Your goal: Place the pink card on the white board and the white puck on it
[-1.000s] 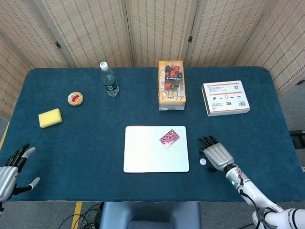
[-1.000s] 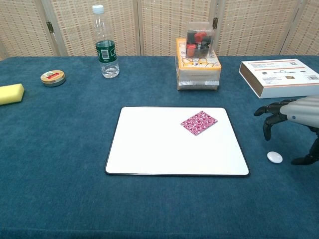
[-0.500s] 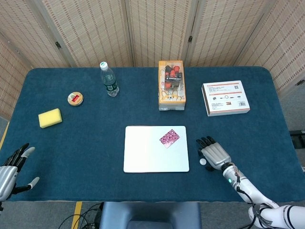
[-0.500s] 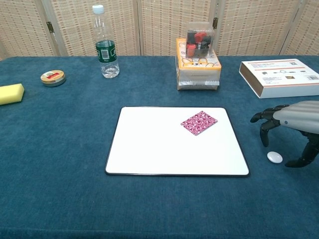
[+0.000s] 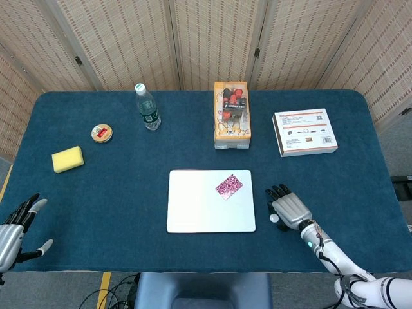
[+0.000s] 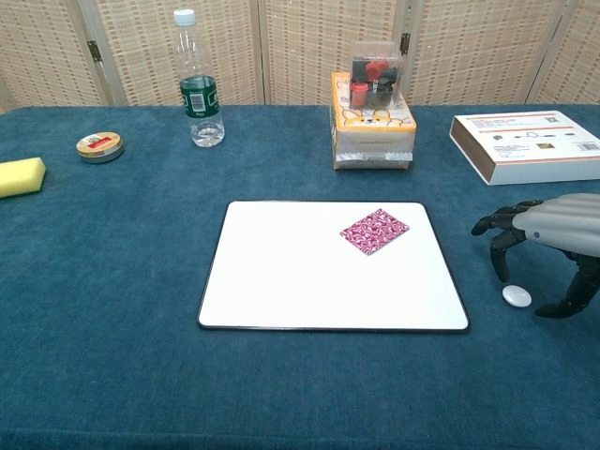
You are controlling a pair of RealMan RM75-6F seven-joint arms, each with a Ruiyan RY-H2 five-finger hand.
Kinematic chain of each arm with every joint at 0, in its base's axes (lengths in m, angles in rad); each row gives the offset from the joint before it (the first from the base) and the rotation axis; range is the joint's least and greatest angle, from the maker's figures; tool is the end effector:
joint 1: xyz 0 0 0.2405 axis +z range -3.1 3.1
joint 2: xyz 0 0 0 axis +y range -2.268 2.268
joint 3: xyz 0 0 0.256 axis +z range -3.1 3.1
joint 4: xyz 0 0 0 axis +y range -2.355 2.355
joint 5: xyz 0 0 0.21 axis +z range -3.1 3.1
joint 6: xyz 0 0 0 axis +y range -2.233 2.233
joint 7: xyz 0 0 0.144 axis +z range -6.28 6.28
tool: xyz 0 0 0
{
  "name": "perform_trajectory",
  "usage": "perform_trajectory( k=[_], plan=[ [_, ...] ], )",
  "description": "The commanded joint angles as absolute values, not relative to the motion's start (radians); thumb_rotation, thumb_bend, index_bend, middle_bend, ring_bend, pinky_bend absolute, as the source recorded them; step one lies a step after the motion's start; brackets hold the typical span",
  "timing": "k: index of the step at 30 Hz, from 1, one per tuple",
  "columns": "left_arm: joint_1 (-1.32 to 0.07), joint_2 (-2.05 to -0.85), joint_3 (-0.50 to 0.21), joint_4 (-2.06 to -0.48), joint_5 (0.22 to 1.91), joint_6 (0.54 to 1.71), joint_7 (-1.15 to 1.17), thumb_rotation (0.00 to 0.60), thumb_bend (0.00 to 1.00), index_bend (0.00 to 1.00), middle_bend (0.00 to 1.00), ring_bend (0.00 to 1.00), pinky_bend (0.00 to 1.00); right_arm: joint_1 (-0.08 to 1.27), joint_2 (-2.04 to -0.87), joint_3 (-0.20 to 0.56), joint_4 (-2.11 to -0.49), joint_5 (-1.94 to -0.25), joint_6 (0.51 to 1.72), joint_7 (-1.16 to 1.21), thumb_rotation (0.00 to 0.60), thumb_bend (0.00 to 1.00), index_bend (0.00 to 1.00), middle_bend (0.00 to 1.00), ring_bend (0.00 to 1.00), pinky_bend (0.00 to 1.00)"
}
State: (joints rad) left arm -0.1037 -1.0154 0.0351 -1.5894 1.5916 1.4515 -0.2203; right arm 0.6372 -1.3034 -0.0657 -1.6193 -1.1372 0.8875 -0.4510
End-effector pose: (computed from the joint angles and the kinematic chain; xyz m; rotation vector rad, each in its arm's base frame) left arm -0.3179 0.1687 0.1746 -1.4897 -1.0273 -0.9430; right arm -0.2407 -0.2793 0.0188 2.0571 -0.8917 0.4758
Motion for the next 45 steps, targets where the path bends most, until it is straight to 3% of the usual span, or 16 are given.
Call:
perform_trajectory(
  k=[1,14,28,36,45],
  plan=[
    [-0.104,-1.015,0.036,-1.589,1.593,1.451,-0.22,0.6,0.29,0.0,0.01,0.09,0.22,0.637,-1.306,-0.063,-1.614,-1.137,0.884,-0.451,0.6,0.14,0.45,0.09,0.0,0.0],
    [-0.107,-1.017,0.036,-1.579,1.602,1.453,-0.231,0.6,0.29,0.0,0.01,0.09,0.22,0.645,-1.32,-0.052,-1.596,-1.121,0.854,-0.456,0.6,0.14,0.46,0.09,0.0,0.0],
    [-0.11,-1.029,0.039,-1.552,1.626,1.467,-0.257,0.6,0.29,0.0,0.01,0.09,0.22,0.653,-1.315,-0.038,-1.593,-1.12,0.839,-0.442,0.6,0.18,0.57,0.15,0.0,0.0],
    [-0.111,-1.032,0.04,-1.557,1.625,1.467,-0.249,0.6,0.29,0.0,0.02,0.09,0.22,0.654,-1.225,0.022,-1.694,-1.142,0.879,-0.366,0.6,0.18,0.57,0.15,0.0,0.0],
    [-0.112,-1.022,0.044,-1.556,1.64,1.479,-0.287,0.6,0.29,0.0,0.02,0.09,0.22,0.812,-1.267,0.132,-1.656,-0.912,0.751,-0.408,0.6,0.18,0.57,0.15,0.0,0.0]
  ],
)
